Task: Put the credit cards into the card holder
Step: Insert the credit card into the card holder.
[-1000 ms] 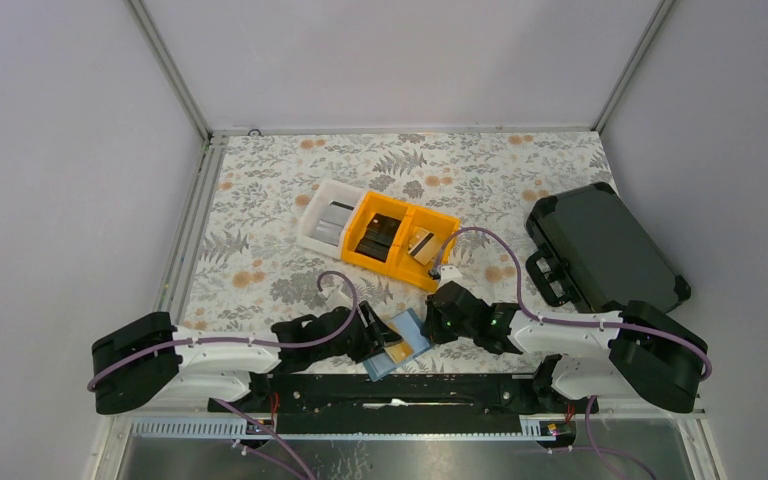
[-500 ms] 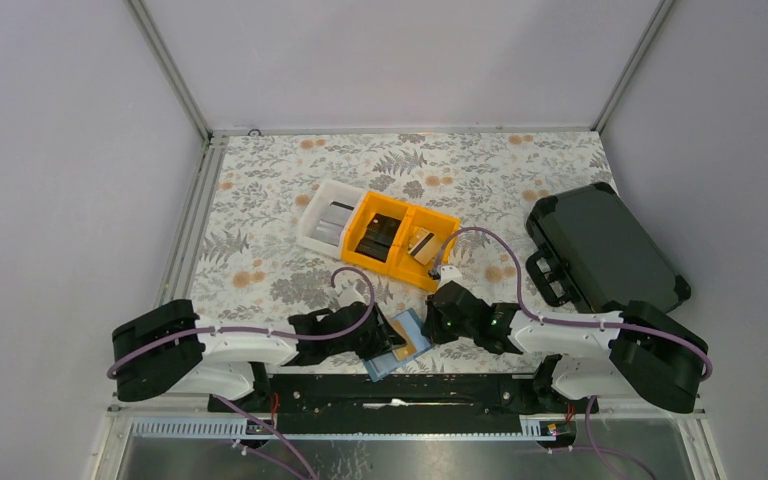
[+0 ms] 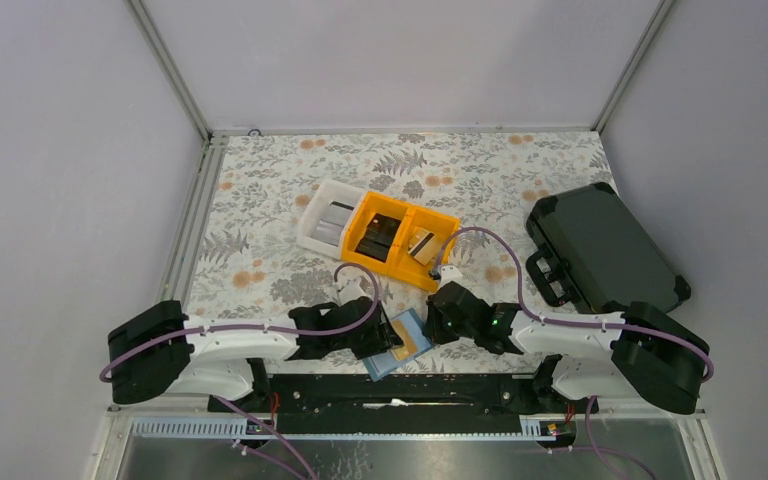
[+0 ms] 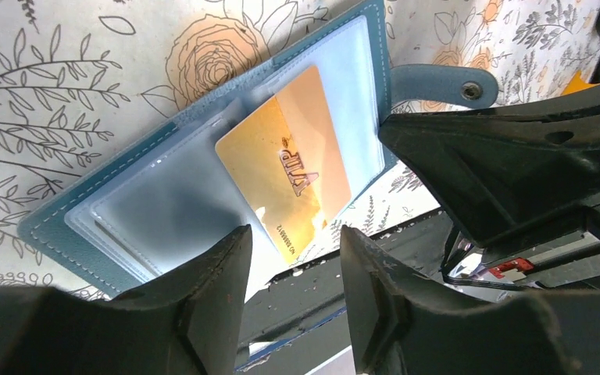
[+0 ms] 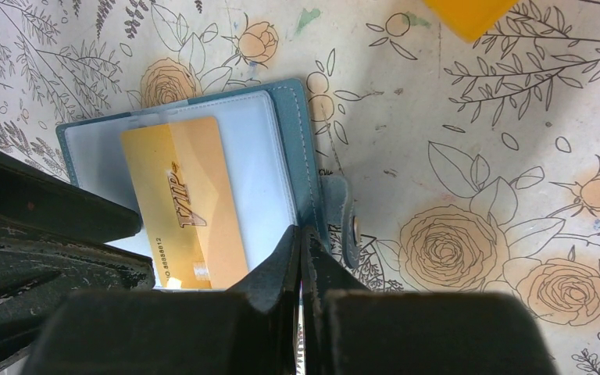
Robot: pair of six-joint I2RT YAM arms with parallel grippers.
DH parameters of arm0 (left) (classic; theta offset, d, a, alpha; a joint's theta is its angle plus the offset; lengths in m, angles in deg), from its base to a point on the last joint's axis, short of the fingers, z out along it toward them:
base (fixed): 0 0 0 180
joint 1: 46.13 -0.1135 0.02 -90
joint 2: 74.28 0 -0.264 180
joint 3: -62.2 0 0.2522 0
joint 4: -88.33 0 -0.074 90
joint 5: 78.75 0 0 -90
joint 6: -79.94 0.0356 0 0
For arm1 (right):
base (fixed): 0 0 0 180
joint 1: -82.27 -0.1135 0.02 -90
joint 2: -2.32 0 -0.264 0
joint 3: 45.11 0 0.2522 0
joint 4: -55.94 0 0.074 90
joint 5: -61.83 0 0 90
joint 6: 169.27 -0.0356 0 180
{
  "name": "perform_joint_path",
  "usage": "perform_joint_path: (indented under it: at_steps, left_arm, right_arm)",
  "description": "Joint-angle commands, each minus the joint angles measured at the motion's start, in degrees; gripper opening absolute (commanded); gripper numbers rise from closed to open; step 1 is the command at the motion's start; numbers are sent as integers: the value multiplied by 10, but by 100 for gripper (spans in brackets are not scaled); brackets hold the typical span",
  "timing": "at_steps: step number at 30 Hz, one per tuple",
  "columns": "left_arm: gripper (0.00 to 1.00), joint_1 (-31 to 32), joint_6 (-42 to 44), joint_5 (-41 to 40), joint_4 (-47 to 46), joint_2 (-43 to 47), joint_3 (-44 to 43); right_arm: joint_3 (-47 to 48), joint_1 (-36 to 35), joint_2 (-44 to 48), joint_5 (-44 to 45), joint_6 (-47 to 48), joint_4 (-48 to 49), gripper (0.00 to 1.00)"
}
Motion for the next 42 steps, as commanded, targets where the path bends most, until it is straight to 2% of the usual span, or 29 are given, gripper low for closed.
perform_joint_path:
  at_steps: [1, 18, 28, 38, 39, 42]
  left_arm:
    - [48, 3, 8, -5, 47, 3, -17]
    - [46, 3, 53, -17, 37, -79, -96]
    - [43, -15, 71, -18, -19, -108, -101]
    - [42, -26, 84, -18, -58, -105, -93]
    - [43, -27, 87, -21, -58, -97, -92]
    - [56, -40, 107, -29, -59, -54, -84]
  right_arm:
    - [-2, -3, 7, 21, 13, -15, 0]
    - [-12, -4, 6, 11, 11, 3, 0]
    - [-12, -3, 21, 7, 5, -3, 0]
    - [13, -3, 110, 60, 15, -98, 34]
    - [20, -3, 120, 70, 17, -112, 39]
    - [48, -2, 144, 101, 33, -160, 54]
